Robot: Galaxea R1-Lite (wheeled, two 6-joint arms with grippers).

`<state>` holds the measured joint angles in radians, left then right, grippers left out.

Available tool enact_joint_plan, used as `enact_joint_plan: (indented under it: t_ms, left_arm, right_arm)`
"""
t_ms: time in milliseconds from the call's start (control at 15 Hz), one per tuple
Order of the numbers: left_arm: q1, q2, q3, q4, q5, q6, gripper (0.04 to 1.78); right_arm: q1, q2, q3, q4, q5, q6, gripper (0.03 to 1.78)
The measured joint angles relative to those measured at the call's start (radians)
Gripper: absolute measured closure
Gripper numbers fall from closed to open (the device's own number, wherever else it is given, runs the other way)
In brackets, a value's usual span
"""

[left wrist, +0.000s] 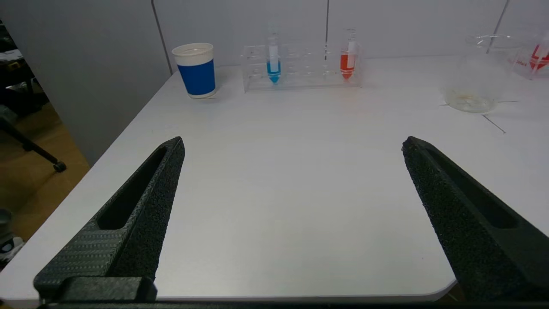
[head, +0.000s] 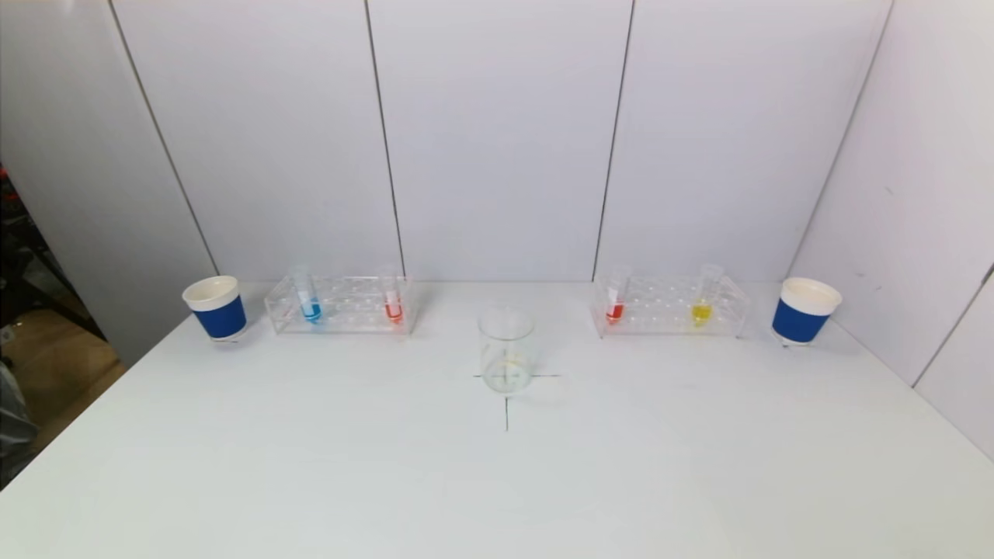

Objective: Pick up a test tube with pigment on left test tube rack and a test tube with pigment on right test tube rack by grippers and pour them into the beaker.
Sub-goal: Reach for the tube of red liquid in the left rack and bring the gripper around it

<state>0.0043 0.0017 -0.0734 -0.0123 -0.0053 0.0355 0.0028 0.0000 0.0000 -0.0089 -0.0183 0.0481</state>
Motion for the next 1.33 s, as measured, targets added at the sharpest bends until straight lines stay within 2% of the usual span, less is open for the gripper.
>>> enact_joint_plan:
  t_ms: [333, 733, 1000, 1333]
  left_arm:
    - [-0.003, 0.067, -0.165, 0.072, 0.000, 0.037, 0.05]
    - [-0.007, 0.281, -0.334, 0.061, -0.002, 0.040, 0.05]
    - [-0.007, 0.460, -0.381, -0.072, -0.011, 0.057, 0.05]
    - [-0.007, 0.723, -0.377, -0.285, -0.114, 0.054, 0.05]
  right_arm:
    - [0.000, 0.000, 0.000, 0.000, 0.000, 0.000, 0.04]
    - [0.000, 0.000, 0.000, 0.000, 0.000, 0.000, 0.04]
    - [0.000, 0.000, 0.000, 0.000, 0.000, 0.000, 0.04]
    - [0.000, 0.000, 0.000, 0.000, 0.000, 0.000, 0.04]
